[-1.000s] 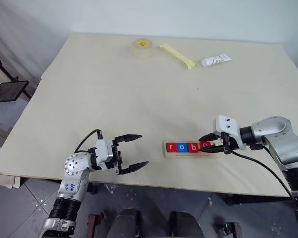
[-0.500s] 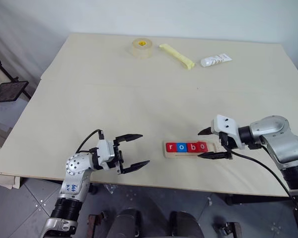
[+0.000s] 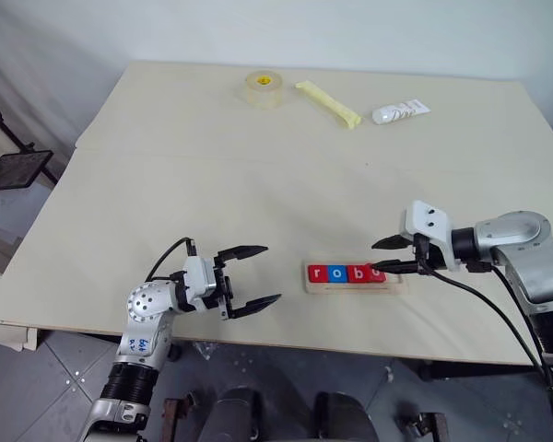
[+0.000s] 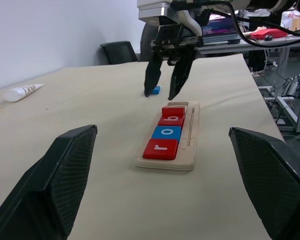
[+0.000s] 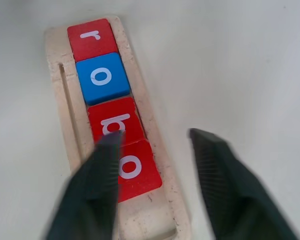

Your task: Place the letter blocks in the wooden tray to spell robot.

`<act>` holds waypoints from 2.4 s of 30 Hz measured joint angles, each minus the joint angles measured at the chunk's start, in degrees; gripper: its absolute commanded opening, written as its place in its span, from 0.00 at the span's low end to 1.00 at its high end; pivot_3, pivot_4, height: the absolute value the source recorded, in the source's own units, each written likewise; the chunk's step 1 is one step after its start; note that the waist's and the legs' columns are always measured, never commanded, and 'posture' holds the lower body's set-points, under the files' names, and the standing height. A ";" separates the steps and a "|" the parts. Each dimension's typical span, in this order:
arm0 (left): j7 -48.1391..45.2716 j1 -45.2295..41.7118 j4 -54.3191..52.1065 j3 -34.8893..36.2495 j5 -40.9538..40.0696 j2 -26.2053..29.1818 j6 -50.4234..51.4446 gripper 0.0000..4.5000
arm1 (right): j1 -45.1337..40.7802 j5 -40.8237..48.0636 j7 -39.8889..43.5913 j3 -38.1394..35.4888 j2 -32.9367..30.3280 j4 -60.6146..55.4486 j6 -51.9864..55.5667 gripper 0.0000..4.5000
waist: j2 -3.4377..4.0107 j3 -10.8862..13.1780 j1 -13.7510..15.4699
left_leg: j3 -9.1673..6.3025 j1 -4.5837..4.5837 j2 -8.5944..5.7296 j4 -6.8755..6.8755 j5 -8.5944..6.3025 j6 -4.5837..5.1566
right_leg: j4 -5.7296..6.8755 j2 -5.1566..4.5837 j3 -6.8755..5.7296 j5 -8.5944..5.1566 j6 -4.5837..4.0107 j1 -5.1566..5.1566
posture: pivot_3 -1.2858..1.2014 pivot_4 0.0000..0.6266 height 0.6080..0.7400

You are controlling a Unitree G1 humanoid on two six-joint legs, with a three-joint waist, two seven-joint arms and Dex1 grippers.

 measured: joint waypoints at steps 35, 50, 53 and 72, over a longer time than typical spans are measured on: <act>0.10 -0.20 0.38 -0.18 0.13 -0.40 -0.60 1.00 | 4.42 2.64 -2.71 -4.19 1.69 -4.41 0.44 0.01 | 0.00 0.00 0.05 | -0.01 0.00 0.00 -0.01 0.00 0.00 | 0.01 0.00 0.00 0.00 0.00 0.00 | 0.52 0.24 1.00; -0.18 -0.28 1.23 -0.49 0.07 -0.18 -1.06 1.00 | 25.40 5.87 -18.06 -27.04 2.97 -7.02 2.80 0.20 | -0.01 0.00 0.26 | -0.01 0.01 -0.02 -0.04 0.00 0.00 | 0.03 -0.01 -0.03 0.01 0.01 0.03 | 0.52 0.24 1.00; -0.77 -0.57 2.09 -0.43 0.03 0.03 -1.03 1.00 | 30.22 6.48 -20.79 -30.68 4.97 -7.31 2.75 0.44 | 0.00 0.00 0.24 | 0.03 0.01 -0.03 -0.04 0.00 0.01 | 0.03 -0.02 0.01 0.01 0.01 0.02 | 0.52 0.24 1.00; -4.46 -4.76 5.10 -0.35 -0.22 0.64 -0.80 1.00 | 39.01 14.59 -30.46 -40.66 10.93 -20.01 6.54 0.99 | 0.02 -0.01 -0.23 | 0.11 0.14 0.00 -0.08 0.01 0.00 | 0.04 0.02 0.19 0.01 0.01 0.04 | 0.52 0.24 1.00</act>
